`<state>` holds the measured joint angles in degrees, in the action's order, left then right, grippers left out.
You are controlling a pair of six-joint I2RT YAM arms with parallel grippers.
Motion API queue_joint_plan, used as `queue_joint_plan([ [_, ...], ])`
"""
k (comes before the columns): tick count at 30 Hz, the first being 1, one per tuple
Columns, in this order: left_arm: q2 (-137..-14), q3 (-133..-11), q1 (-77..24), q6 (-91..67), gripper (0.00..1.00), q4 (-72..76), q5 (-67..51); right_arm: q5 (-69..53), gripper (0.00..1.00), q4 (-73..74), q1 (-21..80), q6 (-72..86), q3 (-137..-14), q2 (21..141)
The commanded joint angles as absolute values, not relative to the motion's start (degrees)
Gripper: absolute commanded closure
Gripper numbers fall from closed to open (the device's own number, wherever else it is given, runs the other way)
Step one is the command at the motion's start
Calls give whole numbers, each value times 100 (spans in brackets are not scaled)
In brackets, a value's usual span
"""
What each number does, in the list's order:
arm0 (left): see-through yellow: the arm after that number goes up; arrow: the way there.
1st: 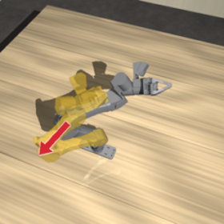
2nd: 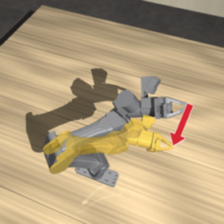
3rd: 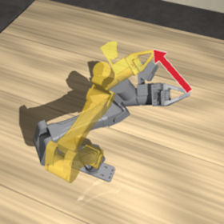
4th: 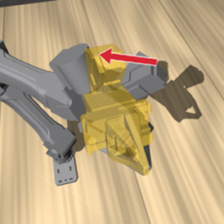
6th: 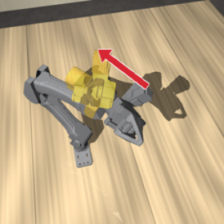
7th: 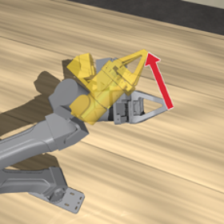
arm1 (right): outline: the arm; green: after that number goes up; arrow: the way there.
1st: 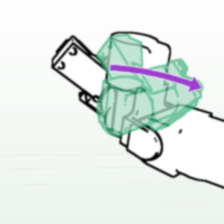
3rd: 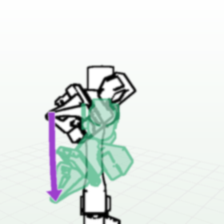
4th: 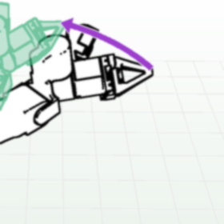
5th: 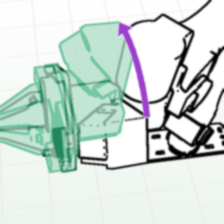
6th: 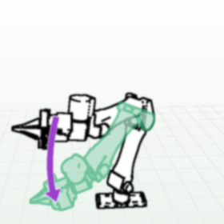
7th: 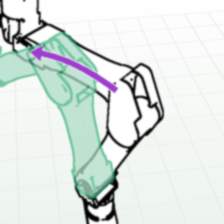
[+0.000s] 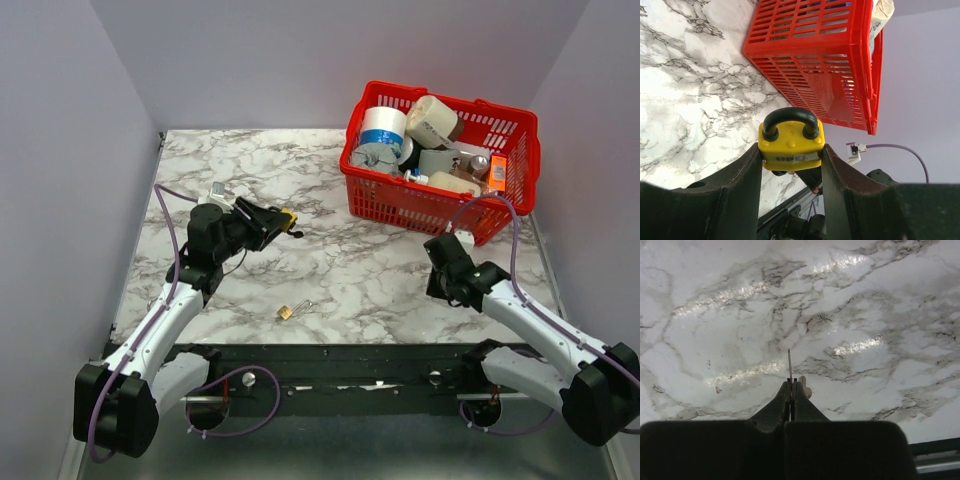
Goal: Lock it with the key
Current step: Place the key at the center of the board.
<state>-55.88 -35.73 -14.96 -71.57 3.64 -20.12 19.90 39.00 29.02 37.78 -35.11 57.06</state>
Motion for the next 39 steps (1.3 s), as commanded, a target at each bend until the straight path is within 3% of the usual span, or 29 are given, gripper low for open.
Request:
queue_joint_plan([
  [1,-5485,-3639,-1459,-7259,100,466,-2162,1926,99,4630,2857,4165,-3683,5801],
  [15,-5379,-3534,-1459,-7277,100,325,-2241,1766,96,3718,2795,4061,-3199,6152],
  [18,-5361,-3446,-1459,-7304,100,422,-2267,1854,87,3577,2795,3938,-3261,6196],
  [19,-5379,-3411,-1459,-7321,100,491,-2276,1863,75,3577,2795,3929,-3278,6205],
  [27,-5265,-3199,-1459,-7260,100,694,-2373,1609,56,3287,2795,3403,-3514,6109],
  [34,-5203,-3024,-1459,-7251,100,1877,-3259,-899,31,2771,2847,2708,-3736,5055],
  [36,-5203,-3006,-1468,-7207,100,2144,-3699,-1509,29,2480,2926,2174,-3726,4678],
  [39,-5150,-3164,-1468,-6900,100,1838,-4130,-2160,20,2417,2979,1734,-3867,4457],
])
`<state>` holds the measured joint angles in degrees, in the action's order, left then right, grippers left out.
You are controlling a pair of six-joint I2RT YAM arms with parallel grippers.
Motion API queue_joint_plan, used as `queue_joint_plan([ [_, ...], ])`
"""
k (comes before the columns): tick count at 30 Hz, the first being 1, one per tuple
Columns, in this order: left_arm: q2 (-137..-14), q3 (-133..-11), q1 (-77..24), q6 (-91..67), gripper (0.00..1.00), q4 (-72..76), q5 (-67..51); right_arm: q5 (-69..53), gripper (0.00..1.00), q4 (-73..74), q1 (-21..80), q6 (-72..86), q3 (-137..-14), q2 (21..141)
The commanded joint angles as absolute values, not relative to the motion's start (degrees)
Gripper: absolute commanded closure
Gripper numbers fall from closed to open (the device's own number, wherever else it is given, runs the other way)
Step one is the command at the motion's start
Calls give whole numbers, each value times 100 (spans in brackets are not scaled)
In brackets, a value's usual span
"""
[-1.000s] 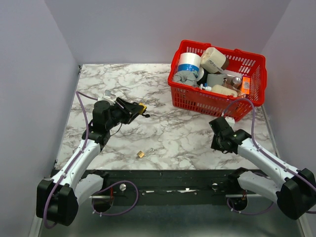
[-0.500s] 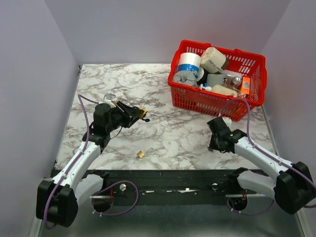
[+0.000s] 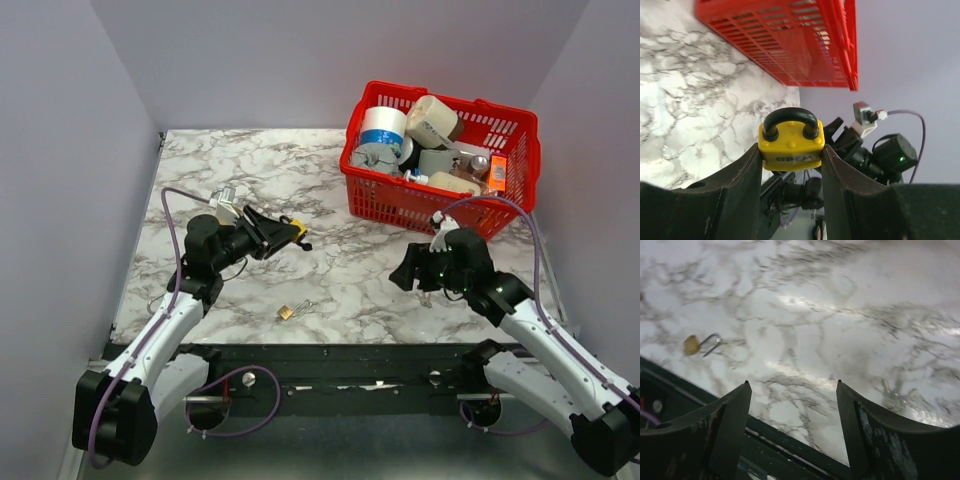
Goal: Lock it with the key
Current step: Place the key at the center of the board, then adjust the lock.
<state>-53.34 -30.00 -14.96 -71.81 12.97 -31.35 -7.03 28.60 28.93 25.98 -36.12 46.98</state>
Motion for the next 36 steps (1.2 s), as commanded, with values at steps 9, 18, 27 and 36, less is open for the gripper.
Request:
queue_joint_plan([
  [9,-5255,-3155,-1564,-7847,100,3928,-5852,-4419,10,1794,3050,-1788,-4474,4114],
  [18,-5642,-3164,-1880,-9079,100,6222,-6635,-3957,9,986,4496,-2952,-4913,4745],
  [27,-5660,-3340,-2294,-9044,100,6337,-6829,-2566,9,-580,5562,-3259,-4676,4895],
  [36,-5748,-3296,-2390,-9140,100,6486,-6662,-2970,8,-369,5827,-3699,-4623,4931],
])
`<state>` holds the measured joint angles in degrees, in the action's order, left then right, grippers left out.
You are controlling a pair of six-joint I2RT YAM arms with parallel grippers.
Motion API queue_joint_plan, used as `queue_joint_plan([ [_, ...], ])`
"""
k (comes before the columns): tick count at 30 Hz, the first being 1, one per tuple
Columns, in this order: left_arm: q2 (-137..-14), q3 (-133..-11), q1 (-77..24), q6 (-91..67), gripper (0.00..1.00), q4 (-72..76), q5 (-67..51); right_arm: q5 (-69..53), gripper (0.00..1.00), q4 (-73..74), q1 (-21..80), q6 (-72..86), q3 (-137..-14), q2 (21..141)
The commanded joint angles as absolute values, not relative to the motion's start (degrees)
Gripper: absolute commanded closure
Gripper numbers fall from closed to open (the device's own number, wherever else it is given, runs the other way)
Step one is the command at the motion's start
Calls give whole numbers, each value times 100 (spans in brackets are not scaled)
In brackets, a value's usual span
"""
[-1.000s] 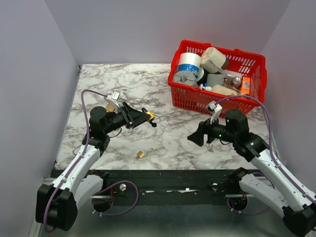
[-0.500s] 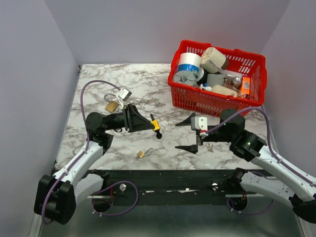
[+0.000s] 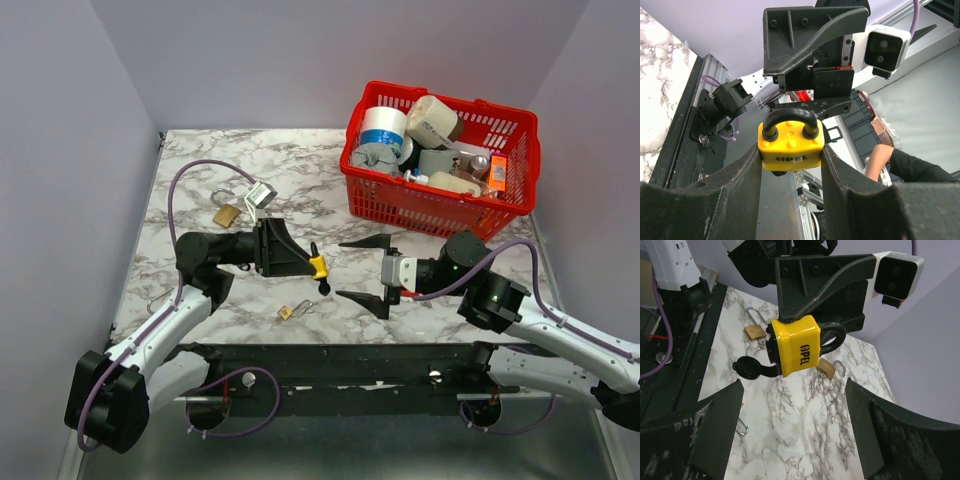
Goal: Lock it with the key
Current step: Adjust the lock.
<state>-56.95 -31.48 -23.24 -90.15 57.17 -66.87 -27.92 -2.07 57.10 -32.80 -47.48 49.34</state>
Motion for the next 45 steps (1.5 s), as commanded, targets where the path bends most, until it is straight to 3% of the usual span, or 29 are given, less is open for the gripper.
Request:
queue_joint_plan([
  [1,-5765,-3305,-2399,-9141,100,6504,-6662,-3014,7,-360,5862,-3735,-4588,4922],
  [11,-5836,-3314,-2593,-9097,100,6539,-6601,-2918,1,-624,5959,-3779,-4570,5141],
  [23,-5933,-3322,-2663,-9079,100,6548,-6539,-2663,2,-976,6108,-3525,-4632,5229],
  [45,-5985,-3287,-2769,-8956,100,6469,-6530,-2461,33,-1275,6100,-3252,-4623,5168],
])
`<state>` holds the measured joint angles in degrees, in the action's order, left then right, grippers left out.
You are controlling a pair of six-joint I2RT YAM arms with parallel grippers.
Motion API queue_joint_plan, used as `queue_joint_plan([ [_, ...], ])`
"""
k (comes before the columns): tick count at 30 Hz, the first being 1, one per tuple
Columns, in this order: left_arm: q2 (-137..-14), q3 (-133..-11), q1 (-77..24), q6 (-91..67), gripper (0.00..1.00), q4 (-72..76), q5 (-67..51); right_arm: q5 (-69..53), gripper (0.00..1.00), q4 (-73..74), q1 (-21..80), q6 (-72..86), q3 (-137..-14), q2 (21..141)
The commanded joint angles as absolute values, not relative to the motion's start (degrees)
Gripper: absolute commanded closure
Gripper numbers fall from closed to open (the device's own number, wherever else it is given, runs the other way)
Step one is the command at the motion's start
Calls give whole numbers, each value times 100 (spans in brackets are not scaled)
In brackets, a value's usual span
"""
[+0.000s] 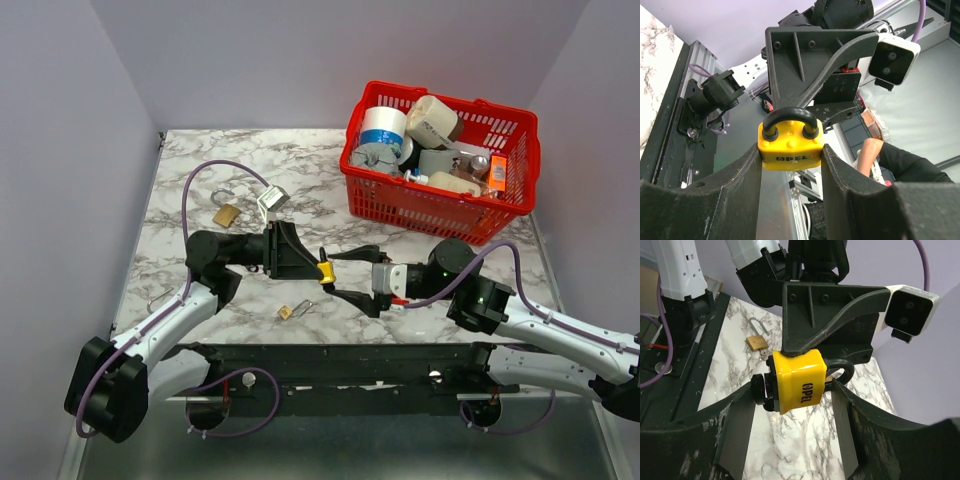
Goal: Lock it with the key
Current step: Adjust the lock.
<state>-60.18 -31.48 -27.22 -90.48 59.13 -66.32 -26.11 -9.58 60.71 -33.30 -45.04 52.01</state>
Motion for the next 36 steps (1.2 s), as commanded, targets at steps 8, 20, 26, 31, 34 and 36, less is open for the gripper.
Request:
queue_joint_plan([
  [8,-5950,-3234,-2760,-8816,100,6346,-6513,-2347,46,-1230,6108,-2787,-4650,5150],
  [20,-5897,-3252,-2760,-8666,100,6205,-6504,-2241,62,-1063,6108,-2716,-4474,5001],
  [26,-5932,-3278,-2777,-8569,100,6056,-6416,-2127,69,-1011,6108,-2540,-4562,5106],
  [31,-5872,-3348,-2769,-7818,100,4823,-6153,-1925,36,-556,6100,-2417,-4641,5045],
  [34,-5529,-3567,-2769,-6666,100,2492,-5445,-1776,19,-90,6108,-2373,-4597,4729],
  [36,-5440,-3823,-2777,-5750,100,1594,-5116,-1636,10,261,6100,-2329,-4588,4440],
])
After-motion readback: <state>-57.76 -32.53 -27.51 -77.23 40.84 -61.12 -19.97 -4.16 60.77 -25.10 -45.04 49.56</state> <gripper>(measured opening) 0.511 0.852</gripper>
